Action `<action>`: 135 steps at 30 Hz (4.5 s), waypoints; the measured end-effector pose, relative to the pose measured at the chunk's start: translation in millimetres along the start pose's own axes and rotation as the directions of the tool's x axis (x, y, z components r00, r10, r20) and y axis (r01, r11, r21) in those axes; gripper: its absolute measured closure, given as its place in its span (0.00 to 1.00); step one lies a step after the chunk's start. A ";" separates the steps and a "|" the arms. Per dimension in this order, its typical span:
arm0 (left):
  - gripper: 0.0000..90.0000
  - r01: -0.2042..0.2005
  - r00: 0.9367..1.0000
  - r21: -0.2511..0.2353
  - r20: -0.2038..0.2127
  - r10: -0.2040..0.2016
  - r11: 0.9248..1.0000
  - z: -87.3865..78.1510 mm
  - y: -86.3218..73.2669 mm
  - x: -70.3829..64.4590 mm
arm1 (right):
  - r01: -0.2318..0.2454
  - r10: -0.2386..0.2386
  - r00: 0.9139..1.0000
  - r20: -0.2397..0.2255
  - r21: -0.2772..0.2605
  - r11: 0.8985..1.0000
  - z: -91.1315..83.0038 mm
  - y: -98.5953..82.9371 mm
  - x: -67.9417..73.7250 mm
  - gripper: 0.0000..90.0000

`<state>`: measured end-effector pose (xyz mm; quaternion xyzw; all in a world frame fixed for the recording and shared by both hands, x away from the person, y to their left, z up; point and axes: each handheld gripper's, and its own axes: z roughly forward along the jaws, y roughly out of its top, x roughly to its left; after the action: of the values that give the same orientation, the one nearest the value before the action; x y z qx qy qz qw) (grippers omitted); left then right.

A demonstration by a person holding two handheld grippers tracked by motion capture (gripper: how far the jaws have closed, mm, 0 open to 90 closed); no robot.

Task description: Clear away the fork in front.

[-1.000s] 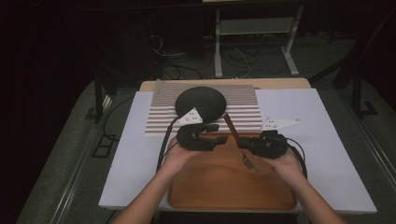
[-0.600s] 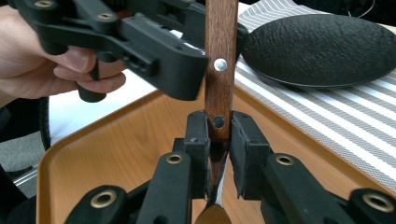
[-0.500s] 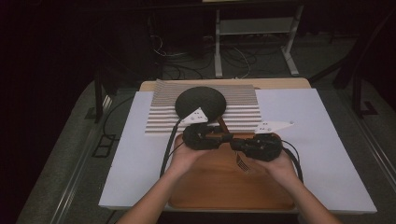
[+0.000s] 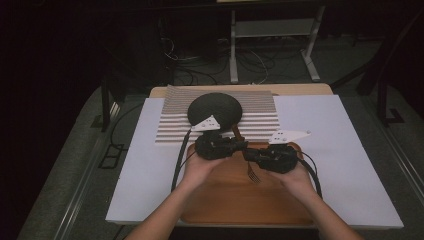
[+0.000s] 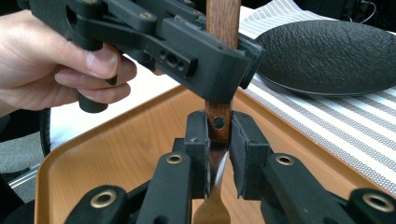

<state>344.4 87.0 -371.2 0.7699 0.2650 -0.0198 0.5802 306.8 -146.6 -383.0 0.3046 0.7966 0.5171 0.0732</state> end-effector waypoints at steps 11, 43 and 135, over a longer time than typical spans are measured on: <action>0.85 -0.022 0.999 -0.019 0.027 0.022 1.000 -4.4 2.5 -3.0 | 0.013 -0.013 1.000 -0.005 -0.017 1.000 1.2 3.7 5.0 0.85; 0.89 -0.064 0.996 -0.024 0.065 0.065 0.998 -68.3 3.5 20.3 | -0.007 0.005 0.989 0.151 0.011 1.000 -55.5 -54.6 -37.9 0.15; 0.91 0.045 0.996 0.285 -0.092 -0.020 0.958 -64.9 -80.5 51.6 | -0.022 0.021 0.971 0.239 0.000 1.000 -90.2 -95.6 -45.1 0.15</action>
<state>335.9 180.5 -438.6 0.8413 0.2973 -0.0337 0.4501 265.0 -268.9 -434.0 0.3731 0.7795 0.4762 0.1624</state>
